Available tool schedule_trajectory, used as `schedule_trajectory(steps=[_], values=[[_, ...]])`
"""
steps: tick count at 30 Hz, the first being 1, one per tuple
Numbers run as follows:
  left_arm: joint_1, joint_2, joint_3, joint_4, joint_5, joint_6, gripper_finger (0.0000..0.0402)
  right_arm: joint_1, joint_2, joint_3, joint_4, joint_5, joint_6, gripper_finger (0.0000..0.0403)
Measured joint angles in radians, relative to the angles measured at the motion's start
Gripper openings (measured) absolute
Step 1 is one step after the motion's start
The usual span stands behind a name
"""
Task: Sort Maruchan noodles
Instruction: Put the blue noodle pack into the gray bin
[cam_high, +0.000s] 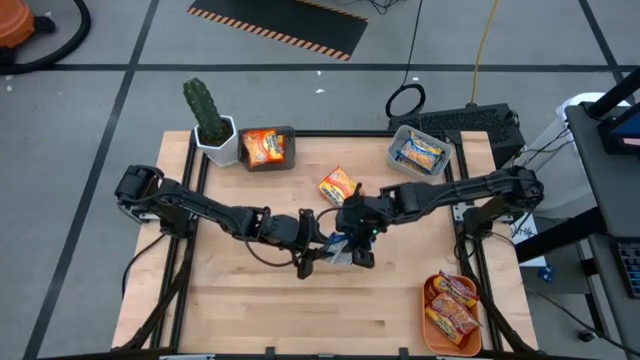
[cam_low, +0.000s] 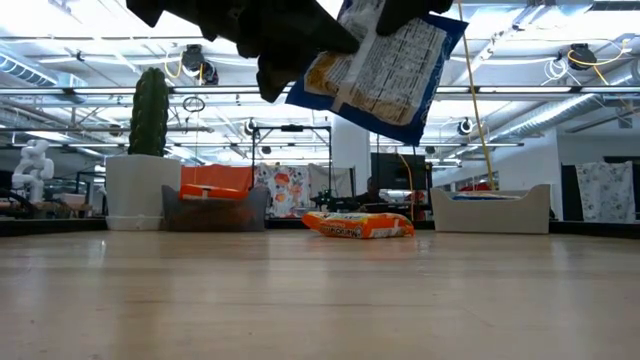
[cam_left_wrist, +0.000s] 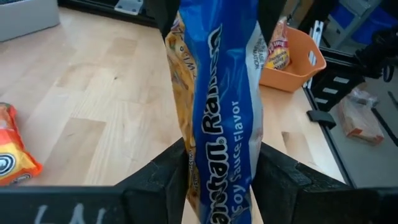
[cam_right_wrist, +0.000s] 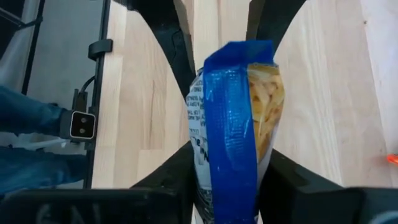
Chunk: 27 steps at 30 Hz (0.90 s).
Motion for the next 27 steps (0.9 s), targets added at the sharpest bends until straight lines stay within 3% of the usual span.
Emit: schedule_trajectory(steps=[4, 14, 20, 27], values=[[0.014, 0.000, 0.000, 0.001, -0.002, -0.076, 0.0177, -0.014, 0.000, 0.000, 0.007, 0.000, 0.018, 0.0125], [0.058, -0.104, 0.000, -0.070, -0.012, -0.128, 0.0298, -0.048, -0.035, 0.000, -0.012, -0.003, 0.056, 0.0110], [0.108, -0.216, -0.002, -0.273, -0.086, -0.053, 0.0310, -0.077, -0.055, 0.000, -0.023, -0.004, 0.082, 0.0118], [0.204, -0.263, 0.001, -0.442, -0.091, 0.009, 0.0310, -0.173, -0.131, 0.000, -0.108, 0.036, 0.082, 0.0108]])
